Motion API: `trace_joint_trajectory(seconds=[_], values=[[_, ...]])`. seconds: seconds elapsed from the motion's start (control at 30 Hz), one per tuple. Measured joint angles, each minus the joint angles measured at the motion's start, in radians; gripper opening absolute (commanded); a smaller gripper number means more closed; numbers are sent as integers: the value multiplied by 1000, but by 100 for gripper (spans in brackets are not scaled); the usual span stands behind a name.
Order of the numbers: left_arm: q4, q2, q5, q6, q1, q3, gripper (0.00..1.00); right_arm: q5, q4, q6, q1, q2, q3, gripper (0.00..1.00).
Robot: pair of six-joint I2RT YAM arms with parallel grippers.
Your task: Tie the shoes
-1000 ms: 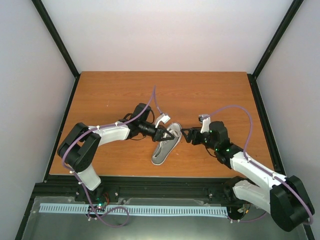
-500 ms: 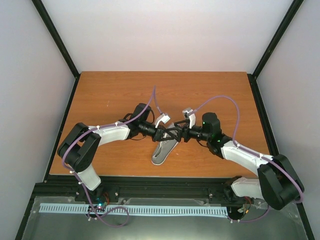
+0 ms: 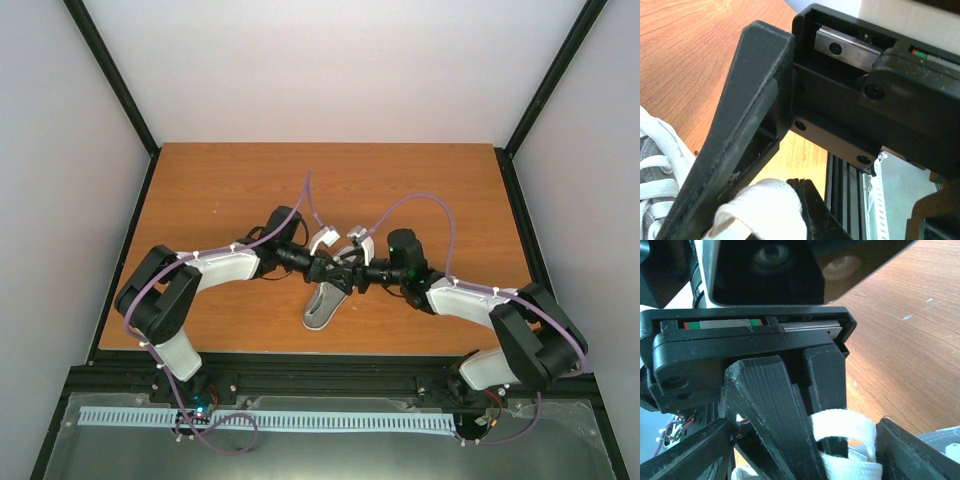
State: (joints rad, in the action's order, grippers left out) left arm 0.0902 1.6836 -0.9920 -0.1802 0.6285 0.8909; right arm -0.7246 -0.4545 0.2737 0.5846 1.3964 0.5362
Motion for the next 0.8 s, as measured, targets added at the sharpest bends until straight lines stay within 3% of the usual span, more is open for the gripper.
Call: trace_joint_trajectory(seconds=[0.37, 0.53, 0.8], values=[[29, 0, 26, -41, -8, -14, 2, 101, -99, -11, 76, 28, -36, 72], [33, 0, 39, -48, -12, -19, 2, 164, -154, -13, 97, 27, -67, 75], [34, -38, 41, -52, -16, -24, 3, 342, -89, -9, 93, -166, -203, 79]])
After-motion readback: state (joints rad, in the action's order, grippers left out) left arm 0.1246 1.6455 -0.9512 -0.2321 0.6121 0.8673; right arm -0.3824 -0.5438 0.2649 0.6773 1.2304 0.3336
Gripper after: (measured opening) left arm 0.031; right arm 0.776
